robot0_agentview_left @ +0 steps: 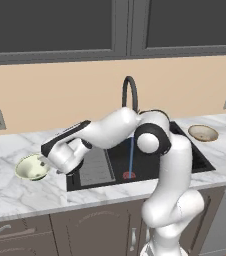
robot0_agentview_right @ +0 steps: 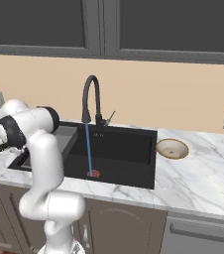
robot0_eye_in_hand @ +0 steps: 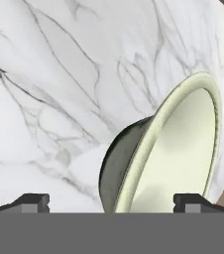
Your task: Rinse each bowl for a few seconds and place them down in the sink or on the counter.
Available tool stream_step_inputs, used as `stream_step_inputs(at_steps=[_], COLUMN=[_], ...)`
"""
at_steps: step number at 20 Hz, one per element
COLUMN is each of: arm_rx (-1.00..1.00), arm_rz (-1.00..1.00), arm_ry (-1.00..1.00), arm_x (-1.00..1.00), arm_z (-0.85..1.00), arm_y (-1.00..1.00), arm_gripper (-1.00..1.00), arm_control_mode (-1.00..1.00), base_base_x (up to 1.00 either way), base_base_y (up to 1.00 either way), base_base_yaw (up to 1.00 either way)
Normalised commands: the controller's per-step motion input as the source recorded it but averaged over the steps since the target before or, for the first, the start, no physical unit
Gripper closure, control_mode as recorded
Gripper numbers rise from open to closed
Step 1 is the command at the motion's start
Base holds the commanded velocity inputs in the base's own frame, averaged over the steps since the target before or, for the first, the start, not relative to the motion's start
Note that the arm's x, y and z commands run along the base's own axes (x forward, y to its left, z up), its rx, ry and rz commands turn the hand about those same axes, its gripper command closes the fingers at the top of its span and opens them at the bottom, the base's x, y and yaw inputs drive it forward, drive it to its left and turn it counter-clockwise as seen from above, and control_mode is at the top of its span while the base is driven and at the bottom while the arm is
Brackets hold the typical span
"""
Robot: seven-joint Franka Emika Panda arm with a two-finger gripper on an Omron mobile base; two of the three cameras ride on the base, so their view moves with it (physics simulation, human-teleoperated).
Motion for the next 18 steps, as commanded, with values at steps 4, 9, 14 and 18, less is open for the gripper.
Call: stream_step_inputs(at_steps=[4, 9, 14, 18], arm_rx=[0.0, 0.0, 0.0, 0.0], arm_rz=[-0.01, -0.01, -0.01, -0.02], arm_ry=[0.0, 0.0, -0.01, -0.04], arm_x=[0.25, 0.26, 0.15, 0.0], arm_z=[-0.22, -0.24, -0.1, 0.01], arm_y=[0.25, 0.31, 0.19, 0.03], arm_gripper=[-1.0, 1.0, 1.0, 1.0], arm_control_mode=[-1.0, -1.0, -1.0, -1.0], base_base_x=[0.0, 0.0, 0.0, 0.0], base_base_y=[0.0, 0.0, 0.0, 0.0], base_base_yaw=[0.0, 0.0, 0.0, 0.0])
